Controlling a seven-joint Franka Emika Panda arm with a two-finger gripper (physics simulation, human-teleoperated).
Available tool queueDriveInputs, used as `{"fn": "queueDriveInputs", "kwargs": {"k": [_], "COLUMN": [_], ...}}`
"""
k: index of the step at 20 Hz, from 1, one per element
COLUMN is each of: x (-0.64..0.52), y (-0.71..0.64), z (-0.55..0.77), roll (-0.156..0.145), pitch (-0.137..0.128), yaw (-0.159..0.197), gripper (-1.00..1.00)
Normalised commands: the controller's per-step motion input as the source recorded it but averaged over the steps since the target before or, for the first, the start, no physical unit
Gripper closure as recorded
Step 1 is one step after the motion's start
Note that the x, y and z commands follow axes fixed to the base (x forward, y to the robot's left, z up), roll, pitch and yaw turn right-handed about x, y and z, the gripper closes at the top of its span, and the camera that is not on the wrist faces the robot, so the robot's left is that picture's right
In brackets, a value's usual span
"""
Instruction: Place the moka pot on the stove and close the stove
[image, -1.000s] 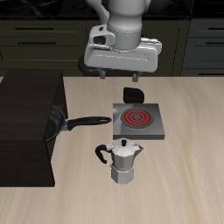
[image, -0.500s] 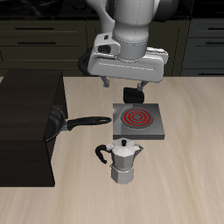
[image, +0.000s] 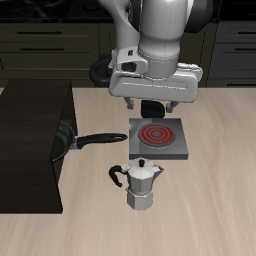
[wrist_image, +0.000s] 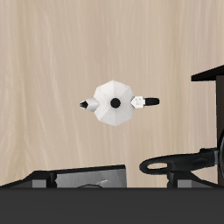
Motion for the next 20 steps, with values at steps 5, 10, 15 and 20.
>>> {"fn": "queueDriveInputs", "kwargs": {"k": [5, 10, 15, 20], "x": [0.22, 0.22, 0.16, 0.06], "y": [0.05, -0.02, -0.08, -0.07], "z": [-0.02, -0.01, -0.04, -0.11], "roll": [-0.015, -0.024, -0.008, -0.007], "pitch": [0.004, -0.010, -0.022, -0.007], "yaw": [0.001, -0.013, 0.003, 0.010], "gripper": [-1.00, -1.00, -1.00, -1.00]}}
